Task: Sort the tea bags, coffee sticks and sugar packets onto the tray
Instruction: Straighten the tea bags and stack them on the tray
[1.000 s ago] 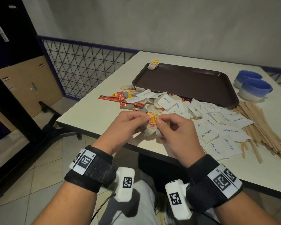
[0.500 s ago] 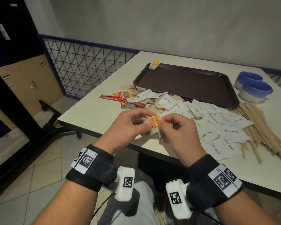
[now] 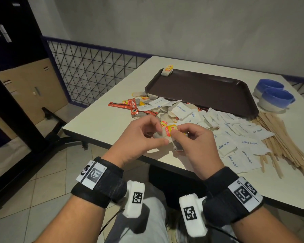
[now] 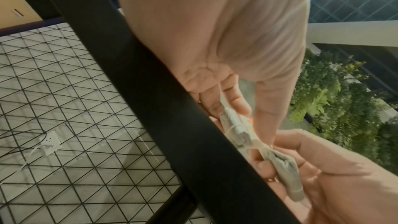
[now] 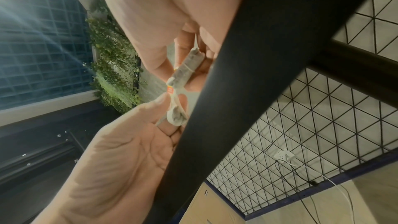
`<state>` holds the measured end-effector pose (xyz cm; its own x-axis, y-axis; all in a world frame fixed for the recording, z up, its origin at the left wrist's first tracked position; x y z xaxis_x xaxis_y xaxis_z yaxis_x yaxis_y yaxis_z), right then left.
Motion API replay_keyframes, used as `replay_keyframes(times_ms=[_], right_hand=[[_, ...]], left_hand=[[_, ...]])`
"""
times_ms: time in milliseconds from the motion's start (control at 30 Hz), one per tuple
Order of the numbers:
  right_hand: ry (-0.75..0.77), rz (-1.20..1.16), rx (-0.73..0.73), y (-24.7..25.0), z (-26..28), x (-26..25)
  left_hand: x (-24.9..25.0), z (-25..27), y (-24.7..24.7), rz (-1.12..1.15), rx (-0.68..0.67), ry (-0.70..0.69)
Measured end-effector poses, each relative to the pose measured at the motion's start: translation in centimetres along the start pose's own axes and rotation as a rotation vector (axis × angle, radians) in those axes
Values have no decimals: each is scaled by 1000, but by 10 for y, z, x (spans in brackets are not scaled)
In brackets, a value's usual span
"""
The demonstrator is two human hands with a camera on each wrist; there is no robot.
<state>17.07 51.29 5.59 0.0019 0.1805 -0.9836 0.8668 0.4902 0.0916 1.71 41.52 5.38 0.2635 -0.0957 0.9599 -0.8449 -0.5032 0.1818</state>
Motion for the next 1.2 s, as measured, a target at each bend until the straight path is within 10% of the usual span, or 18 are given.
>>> replay_keyframes(times_ms=[1200], right_hand=[[128,159,50,0,-5,9]], left_hand=[[-2,0,2,46,-71,6]])
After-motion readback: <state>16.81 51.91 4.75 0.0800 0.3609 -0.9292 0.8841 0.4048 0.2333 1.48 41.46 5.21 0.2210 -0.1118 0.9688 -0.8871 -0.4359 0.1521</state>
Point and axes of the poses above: each hand's wrist, its own z-axis away from the middle knuckle, its own y-axis out of the back of the hand, x = y × z, the point moved 1 cm from there along -z, towards the middle knuckle, and after that the axes turned 6 degrees about x, right-handed, at the moved point
